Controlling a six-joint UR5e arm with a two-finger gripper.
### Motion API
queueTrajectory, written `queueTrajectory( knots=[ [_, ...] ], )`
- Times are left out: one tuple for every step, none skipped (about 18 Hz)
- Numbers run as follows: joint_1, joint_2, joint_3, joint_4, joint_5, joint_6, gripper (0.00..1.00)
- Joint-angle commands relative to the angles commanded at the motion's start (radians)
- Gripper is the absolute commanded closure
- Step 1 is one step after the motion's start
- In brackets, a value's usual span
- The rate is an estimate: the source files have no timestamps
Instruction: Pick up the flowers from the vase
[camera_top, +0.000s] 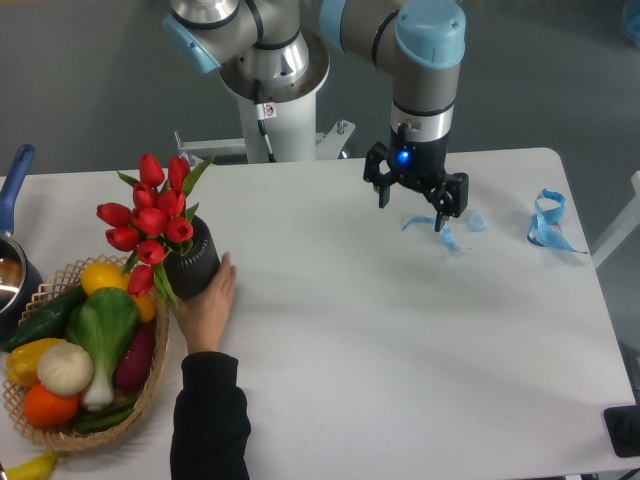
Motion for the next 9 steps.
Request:
queueTrajectory(
  knots=[
    [0.0,0.005,-0.002,0.0,0.0,0.0,0.0],
    [0.0,0.006,-0.005,0.0,0.0,0.0,0.0],
    [0.0,0.008,-0.006,0.0,-0.002,0.0,0.0],
    [0.0,0.009,-0.009,0.0,-0.003,-0.002,0.0],
    [-0.002,0.017,-0.009,0.002,-0.006,-0.002,0.0],
    [-0.002,0.018,-0.011,0.0,-0.008,-0.002,0.0],
    [-0.002,0.02,-0.012,0.0,-0.009,-0.003,0.0],
    [-0.003,0.021,-0.014,0.0,-0.011,-0.003,0.0],
    [-0.003,0.028,-0.014,-0.002,-0.009,-0.006,0.0]
  ],
)
